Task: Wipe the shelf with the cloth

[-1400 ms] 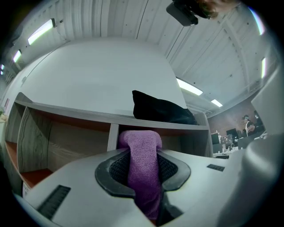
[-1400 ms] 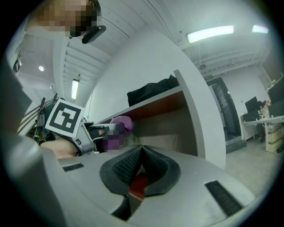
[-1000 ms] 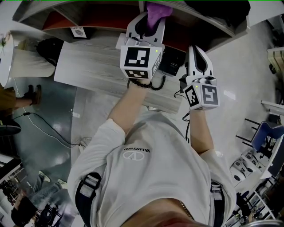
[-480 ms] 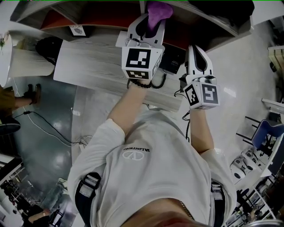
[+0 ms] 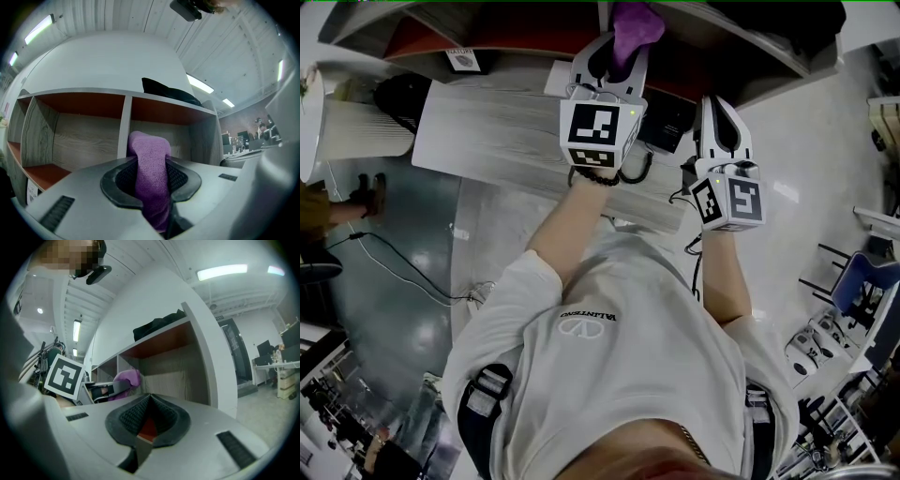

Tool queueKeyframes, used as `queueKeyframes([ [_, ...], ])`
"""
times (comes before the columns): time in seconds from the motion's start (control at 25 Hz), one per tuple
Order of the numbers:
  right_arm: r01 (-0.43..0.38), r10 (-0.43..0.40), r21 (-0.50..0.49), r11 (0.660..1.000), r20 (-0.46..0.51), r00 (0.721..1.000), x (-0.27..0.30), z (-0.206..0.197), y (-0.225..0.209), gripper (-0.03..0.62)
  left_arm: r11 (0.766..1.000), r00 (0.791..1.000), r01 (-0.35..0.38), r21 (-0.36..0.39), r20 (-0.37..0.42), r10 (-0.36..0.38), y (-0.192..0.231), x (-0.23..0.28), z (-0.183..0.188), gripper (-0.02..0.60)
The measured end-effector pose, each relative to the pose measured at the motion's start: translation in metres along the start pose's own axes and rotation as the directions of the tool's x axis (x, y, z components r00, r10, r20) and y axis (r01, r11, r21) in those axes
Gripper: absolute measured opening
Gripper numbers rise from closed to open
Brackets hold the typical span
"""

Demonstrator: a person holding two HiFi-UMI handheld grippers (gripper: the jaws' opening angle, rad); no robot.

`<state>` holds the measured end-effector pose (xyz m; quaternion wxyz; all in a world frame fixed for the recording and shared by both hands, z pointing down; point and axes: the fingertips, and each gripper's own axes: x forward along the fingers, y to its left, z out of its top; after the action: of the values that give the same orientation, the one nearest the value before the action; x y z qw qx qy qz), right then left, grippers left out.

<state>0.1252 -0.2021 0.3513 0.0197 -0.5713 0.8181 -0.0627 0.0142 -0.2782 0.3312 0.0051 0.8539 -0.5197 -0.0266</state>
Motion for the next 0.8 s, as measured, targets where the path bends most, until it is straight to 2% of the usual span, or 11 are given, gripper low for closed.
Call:
queueKeyframes([
  [0.8, 0.013, -0.013, 0.016, 1.000, -0.026, 1.000, -0.003, -0.016, -0.008, 0.000, 1.000, 0.998, 0.001, 0.024, -0.055, 0.000, 0.002, -0.002, -0.043, 0.103],
])
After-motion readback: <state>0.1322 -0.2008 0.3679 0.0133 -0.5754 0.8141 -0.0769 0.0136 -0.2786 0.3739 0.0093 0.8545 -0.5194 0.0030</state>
